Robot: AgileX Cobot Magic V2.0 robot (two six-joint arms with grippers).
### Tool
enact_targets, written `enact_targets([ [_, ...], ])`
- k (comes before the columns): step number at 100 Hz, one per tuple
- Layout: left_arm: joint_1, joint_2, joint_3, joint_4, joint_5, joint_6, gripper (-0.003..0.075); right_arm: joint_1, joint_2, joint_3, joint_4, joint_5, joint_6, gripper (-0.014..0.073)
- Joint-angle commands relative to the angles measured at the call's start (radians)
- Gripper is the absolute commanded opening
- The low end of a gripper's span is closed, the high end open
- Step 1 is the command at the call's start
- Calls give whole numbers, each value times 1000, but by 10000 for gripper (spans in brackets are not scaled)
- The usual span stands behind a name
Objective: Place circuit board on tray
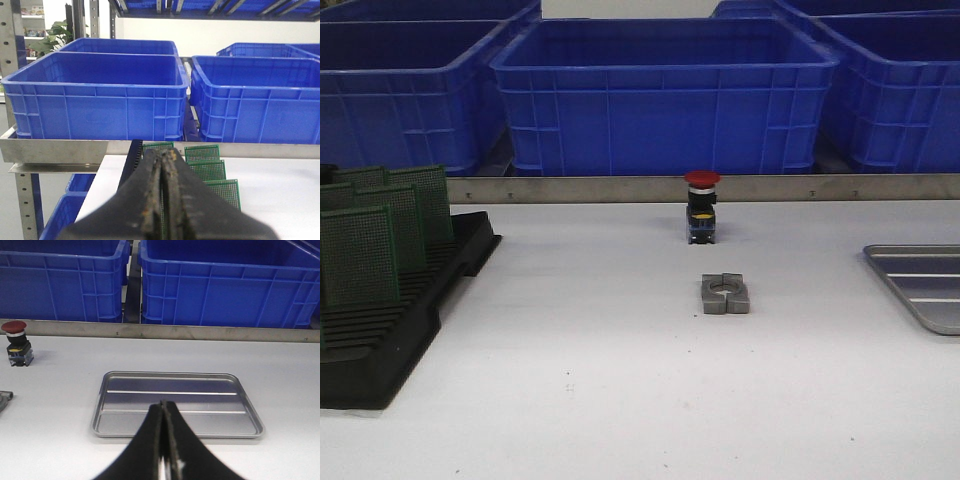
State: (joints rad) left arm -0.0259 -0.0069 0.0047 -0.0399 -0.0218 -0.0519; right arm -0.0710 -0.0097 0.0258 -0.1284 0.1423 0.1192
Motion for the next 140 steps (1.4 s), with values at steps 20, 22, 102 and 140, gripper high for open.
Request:
enact_targets([
  [20, 0, -24, -99, -17, 22, -6, -20, -3, -22, 0, -12, -76, 0, -60],
  [22, 2, -19, -120, -17, 46, -6, -20, -3, -22, 0, -12, -76, 0, -60],
  [102, 2, 694, -799, -4, 644, -1, 122, -3, -22, 0, -12, -76, 0, -60],
  [140, 2, 1016, -983, -143, 922, 548, 421, -3, -22, 0, -12, -76, 0, -60],
])
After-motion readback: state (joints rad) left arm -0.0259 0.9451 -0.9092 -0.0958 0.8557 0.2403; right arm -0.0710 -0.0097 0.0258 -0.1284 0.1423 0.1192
